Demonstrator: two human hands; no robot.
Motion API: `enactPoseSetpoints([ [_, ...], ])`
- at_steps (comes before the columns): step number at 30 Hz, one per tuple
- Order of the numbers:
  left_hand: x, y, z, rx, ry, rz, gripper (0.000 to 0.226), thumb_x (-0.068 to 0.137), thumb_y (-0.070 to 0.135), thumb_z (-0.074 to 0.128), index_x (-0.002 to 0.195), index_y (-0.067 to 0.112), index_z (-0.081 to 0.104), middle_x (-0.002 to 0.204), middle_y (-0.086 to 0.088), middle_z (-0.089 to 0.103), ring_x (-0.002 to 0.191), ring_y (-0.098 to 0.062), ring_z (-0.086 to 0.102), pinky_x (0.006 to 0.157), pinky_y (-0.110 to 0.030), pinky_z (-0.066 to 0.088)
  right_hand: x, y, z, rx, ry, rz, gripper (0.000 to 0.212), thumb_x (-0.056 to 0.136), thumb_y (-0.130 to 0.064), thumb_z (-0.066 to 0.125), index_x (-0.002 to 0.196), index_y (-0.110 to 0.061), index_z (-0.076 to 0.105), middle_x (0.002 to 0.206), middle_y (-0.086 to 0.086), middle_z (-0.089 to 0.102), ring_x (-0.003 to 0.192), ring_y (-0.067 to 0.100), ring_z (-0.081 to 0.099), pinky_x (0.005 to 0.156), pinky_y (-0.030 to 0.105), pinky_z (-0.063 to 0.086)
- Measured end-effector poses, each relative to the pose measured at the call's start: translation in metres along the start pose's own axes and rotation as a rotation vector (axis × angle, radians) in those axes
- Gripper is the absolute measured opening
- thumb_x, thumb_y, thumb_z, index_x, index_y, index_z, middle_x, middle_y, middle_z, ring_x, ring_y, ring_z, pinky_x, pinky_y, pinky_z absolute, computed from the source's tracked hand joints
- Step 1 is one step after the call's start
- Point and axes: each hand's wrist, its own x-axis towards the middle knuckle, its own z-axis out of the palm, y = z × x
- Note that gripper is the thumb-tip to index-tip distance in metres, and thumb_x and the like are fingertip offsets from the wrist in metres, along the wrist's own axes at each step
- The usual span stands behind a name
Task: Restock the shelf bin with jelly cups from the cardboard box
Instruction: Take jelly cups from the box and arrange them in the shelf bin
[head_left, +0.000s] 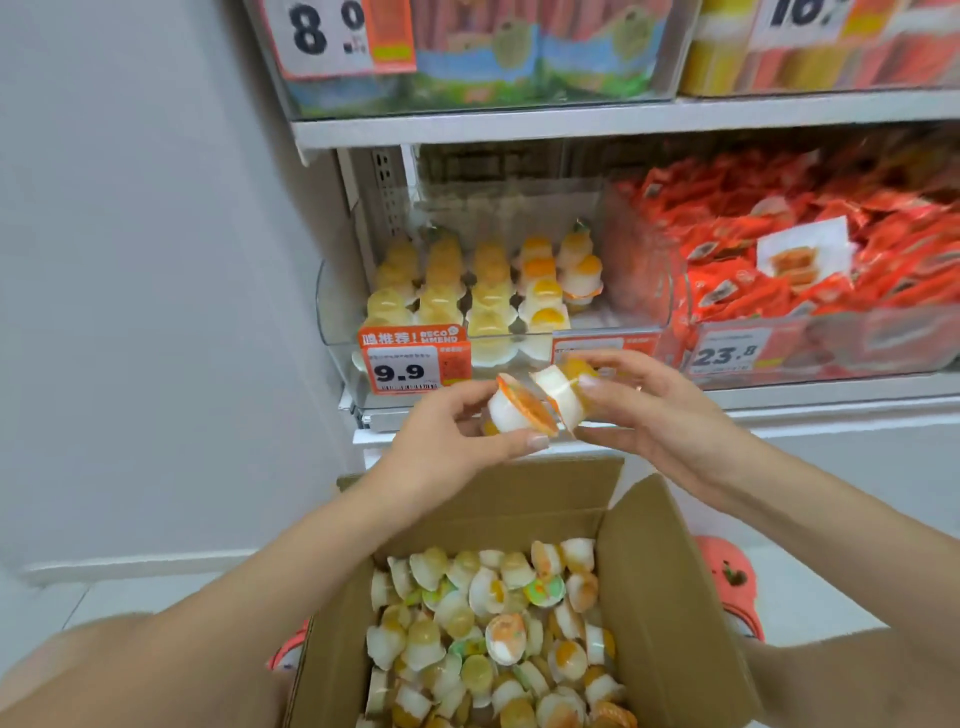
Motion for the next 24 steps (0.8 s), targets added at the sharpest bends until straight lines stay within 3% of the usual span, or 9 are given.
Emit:
enactPoseSetpoints([
  [4, 0.007, 0.004, 0.007, -0.107, 0.035, 0.044, 0.028, 0.071, 0.016, 0.078, 0.089, 0.035, 0.068, 0.084, 0.016, 0.073, 0.082, 0.004, 0.065, 0.073, -0.009, 0.051, 0.006, -0.006, 0.01, -0.04, -0.019, -0.088, 0.044, 0.072, -0.023, 0.068, 0.116, -0.022, 0.066, 0.098, 0.009, 0.066, 0.095, 0.017, 0.068, 0.077, 0.028, 0.057],
  [8, 0.015, 0.002, 0.008, -0.127, 0.044, 0.047, 0.036, 0.063, 0.031, 0.075, 0.098, 0.03, 0.069, 0.096, 0.012, 0.074, 0.091, -0.001, 0.067, 0.082, -0.015, 0.053, 0.014, -0.007, 0.006, -0.033, -0.041, -0.049, 0.046, 0.074, -0.021, 0.067, 0.119, -0.021, 0.064, 0.106, 0.009, 0.07, 0.1, 0.021, 0.068, 0.08, 0.033, 0.058],
  [13, 0.023, -0.005, 0.011, -0.066, 0.169, 0.038, 0.055, 0.058, 0.032, 0.086, 0.109, 0.026, 0.066, 0.097, 0.012, 0.072, 0.091, 0.001, 0.066, 0.078, -0.015, 0.052, 0.023, -0.008, 0.008, -0.063, -0.109, -0.014, 0.05, 0.072, -0.019, 0.07, 0.121, -0.021, 0.062, 0.107, 0.01, 0.07, 0.097, 0.022, 0.069, 0.076, 0.029, 0.057],
  [18, 0.025, 0.001, 0.015, 0.054, 0.204, 0.157, 0.041, 0.063, 0.028, 0.075, 0.099, 0.043, 0.062, 0.091, 0.019, 0.07, 0.082, 0.0, 0.065, 0.069, -0.015, 0.054, 0.031, -0.013, 0.009, -0.095, -0.161, -0.005, 0.053, 0.067, -0.015, 0.074, 0.119, -0.019, 0.063, 0.106, 0.012, 0.07, 0.095, 0.024, 0.07, 0.078, 0.03, 0.057],
  [21, 0.028, 0.0, 0.013, 0.117, 0.199, 0.166, 0.053, 0.061, 0.039, 0.073, 0.113, 0.038, 0.062, 0.096, 0.017, 0.069, 0.092, 0.0, 0.063, 0.079, -0.019, 0.053, 0.03, -0.016, 0.01, -0.134, -0.148, -0.031, 0.055, 0.065, -0.016, 0.076, 0.118, -0.022, 0.063, 0.108, 0.013, 0.069, 0.097, 0.026, 0.069, 0.08, 0.032, 0.057],
  [24, 0.036, 0.0, 0.008, 0.228, 0.124, 0.119, 0.08, 0.067, 0.043, 0.078, 0.137, 0.039, 0.038, 0.116, 0.025, 0.056, 0.111, 0.005, 0.05, 0.093, -0.017, 0.043, 0.03, -0.026, 0.006, -0.328, -0.005, -0.163, 0.056, 0.059, -0.026, 0.08, 0.113, -0.031, 0.066, 0.104, -0.002, 0.071, 0.092, 0.016, 0.069, 0.081, 0.029, 0.056],
])
